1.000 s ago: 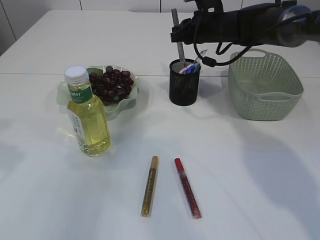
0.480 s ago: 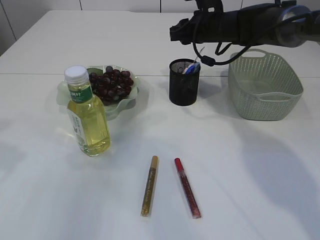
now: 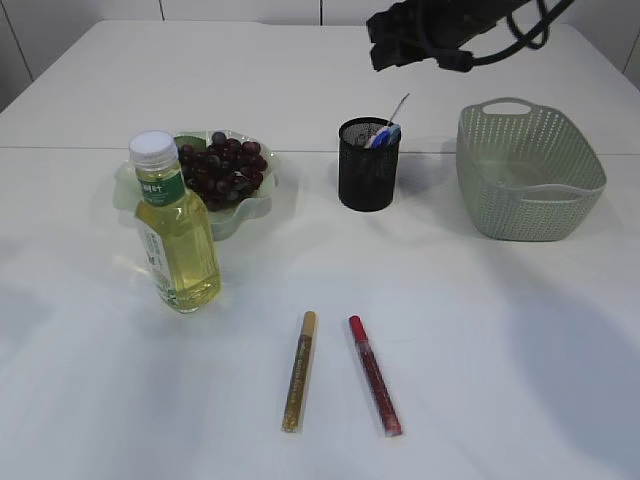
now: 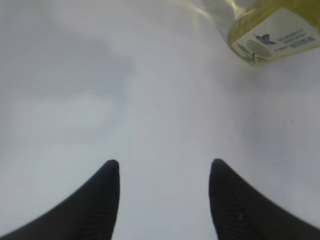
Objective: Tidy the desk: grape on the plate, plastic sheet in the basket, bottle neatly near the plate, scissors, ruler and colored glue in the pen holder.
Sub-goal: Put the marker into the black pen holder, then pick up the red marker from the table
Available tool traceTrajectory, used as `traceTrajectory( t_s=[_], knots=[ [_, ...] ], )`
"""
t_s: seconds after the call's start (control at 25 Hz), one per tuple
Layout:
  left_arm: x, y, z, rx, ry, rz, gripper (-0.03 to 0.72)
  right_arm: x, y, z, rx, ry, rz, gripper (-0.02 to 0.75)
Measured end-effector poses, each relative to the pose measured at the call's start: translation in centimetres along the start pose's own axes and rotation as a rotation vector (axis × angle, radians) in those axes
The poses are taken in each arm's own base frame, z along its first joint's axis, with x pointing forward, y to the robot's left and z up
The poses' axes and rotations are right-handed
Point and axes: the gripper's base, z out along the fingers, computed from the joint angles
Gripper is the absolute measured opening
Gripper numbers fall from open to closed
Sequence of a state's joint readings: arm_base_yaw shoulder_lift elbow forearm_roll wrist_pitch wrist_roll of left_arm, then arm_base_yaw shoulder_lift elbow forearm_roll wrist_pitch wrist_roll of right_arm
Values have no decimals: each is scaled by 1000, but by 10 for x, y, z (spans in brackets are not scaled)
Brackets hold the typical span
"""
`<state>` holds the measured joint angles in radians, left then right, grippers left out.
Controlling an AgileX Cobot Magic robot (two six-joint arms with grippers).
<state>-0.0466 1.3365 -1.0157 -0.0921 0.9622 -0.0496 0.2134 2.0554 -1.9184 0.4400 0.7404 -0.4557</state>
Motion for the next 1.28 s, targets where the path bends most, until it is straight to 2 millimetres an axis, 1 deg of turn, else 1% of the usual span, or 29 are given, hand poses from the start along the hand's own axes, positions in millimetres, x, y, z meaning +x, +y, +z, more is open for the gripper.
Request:
traceTrajectory(
  t_s=[0.16,0.24,0.32,0.44,0.6,0.76,0.84,0.88,0.96,1.08,1.16,1.28],
  knots=[
    [0,0,0,0,2,0,415,-2,9,-42,28,123,50,274],
    [1,0,0,0,6,0,415,0,17,-58,42,156,59,274],
    [1,0,0,-1,16,0,415,7,27,-66,56,200,77,274],
    [2,0,0,-1,22,0,415,28,47,-70,53,328,72,274],
    [2,0,0,-1,24,0,415,61,84,-61,32,479,19,274],
    [2,0,0,-1,26,0,415,99,121,-47,29,612,-7,274],
    [2,0,0,-1,26,0,415,119,135,-39,32,656,13,275],
    [3,0,0,-1,27,0,415,126,141,-36,33,660,26,275],
    [3,0,0,-1,30,0,415,138,149,-31,42,664,57,275],
    [3,0,0,-2,37,0,415,144,154,-28,73,650,101,275],
    [4,0,0,-2,39,0,415,146,153,-23,102,652,139,275],
    [4,0,0,-2,40,0,415,153,151,-11,138,672,171,275]
  ],
)
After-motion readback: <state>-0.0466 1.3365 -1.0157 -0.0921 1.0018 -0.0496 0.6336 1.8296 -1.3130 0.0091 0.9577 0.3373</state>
